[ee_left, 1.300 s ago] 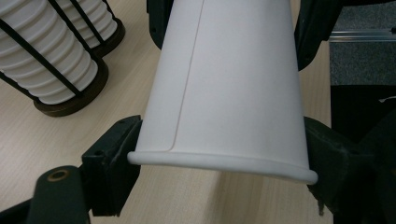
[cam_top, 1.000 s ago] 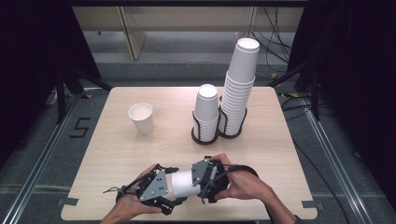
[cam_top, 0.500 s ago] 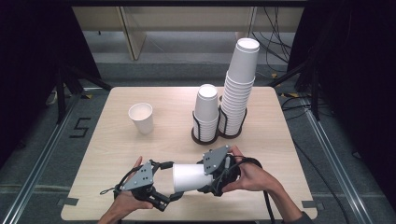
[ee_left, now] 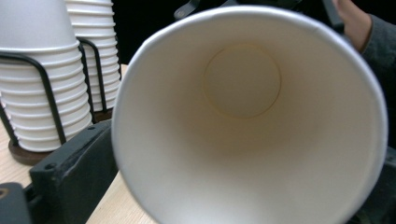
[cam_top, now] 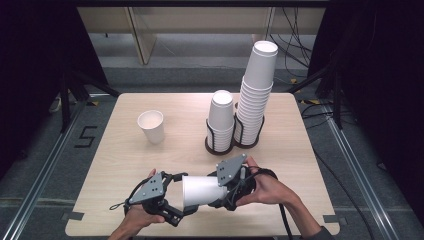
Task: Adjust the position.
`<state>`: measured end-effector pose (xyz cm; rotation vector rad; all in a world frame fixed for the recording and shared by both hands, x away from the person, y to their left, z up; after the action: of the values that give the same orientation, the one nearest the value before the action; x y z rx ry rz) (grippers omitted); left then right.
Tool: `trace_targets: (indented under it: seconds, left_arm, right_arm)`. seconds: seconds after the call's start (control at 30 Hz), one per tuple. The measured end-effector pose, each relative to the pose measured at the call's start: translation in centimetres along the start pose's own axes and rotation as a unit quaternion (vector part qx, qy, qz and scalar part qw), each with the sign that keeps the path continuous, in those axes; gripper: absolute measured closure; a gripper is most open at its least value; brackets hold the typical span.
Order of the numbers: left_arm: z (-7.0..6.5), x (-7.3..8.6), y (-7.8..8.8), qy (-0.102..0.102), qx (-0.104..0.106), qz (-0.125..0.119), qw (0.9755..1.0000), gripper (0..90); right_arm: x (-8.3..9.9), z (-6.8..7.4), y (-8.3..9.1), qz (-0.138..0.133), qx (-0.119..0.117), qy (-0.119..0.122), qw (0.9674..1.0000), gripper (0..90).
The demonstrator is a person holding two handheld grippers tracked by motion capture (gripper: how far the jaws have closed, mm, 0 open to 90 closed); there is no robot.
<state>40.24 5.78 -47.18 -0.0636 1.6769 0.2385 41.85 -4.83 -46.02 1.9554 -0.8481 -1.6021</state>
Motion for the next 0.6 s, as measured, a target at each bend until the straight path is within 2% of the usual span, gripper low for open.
trace_targets:
  seconds: [0.1, 0.13, 0.2, 0.27, 0.3, 0.37, 0.47, 0.5, 0.57, 0.6]
  left_arm:
    - [0.02, -0.02, 0.18, -0.005, -0.004, 0.002, 1.0, 6.0]
    - [-0.07, -0.16, 0.14, -0.007, -0.003, -0.006, 1.0, 6.3]
    - [-0.04, -0.19, 0.33, -0.008, 0.003, -0.004, 1.0, 8.4]
    - [0.01, -0.25, 0.37, -0.008, 0.005, -0.003, 0.9999, 9.9]
    - [0.02, -0.24, 0.41, -0.009, 0.006, -0.002, 0.9999, 10.6]
    - [0.03, -0.24, 0.48, -0.011, 0.005, -0.001, 0.9999, 12.2]
    - [-0.05, -0.37, 0.33, -0.014, 0.009, -0.004, 0.9999, 13.8]
    - [-0.03, -0.26, 0.48, -0.014, 0.002, 0.009, 0.9999, 13.9]
    - [-0.02, -0.29, 0.46, -0.015, -0.001, 0.011, 0.9998, 14.2]
    - [-0.05, -0.36, 0.41, -0.008, -0.002, 0.006, 0.9999, 14.2]
  right_arm:
    - [0.0, 0.17, -0.3, -0.001, -0.005, -0.005, 1.0, 24.6]
    - [0.02, 0.17, -0.37, -0.001, -0.006, -0.005, 1.0, 24.6]
    - [-0.02, 0.35, -0.38, -0.005, -0.014, -0.015, 0.9998, 25.0]
    - [0.09, 0.15, -0.43, -0.006, -0.008, -0.014, 0.9999, 25.2]
    - [0.03, 0.38, -0.38, -0.007, -0.017, -0.023, 0.9996, 25.3]
    - [0.15, 0.27, -0.41, -0.007, -0.017, -0.02, 0.9996, 25.4]
    - [0.33, 0.31, -0.59, -0.008, -0.023, -0.037, 0.999, 25.1]
    - [0.44, 0.31, -0.65, -0.005, -0.021, -0.044, 0.9988, 24.8]
    - [0.47, 0.34, -0.85, -0.006, -0.023, -0.051, 0.9984, 23.3]
    - [0.4, 0.22, -0.95, -0.01, -0.02, -0.052, 0.9984, 22.5]
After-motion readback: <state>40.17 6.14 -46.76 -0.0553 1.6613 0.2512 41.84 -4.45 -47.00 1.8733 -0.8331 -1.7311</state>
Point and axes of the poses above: each handheld gripper's, and its own axes: y roughly backward along the jaws, x roughly out of its underside, z roughly to its left, the point moved 9 cm from there along -y, roughly forward along the jaws, and after that the axes turned 9 degrees about x, right-handed, at the moved point
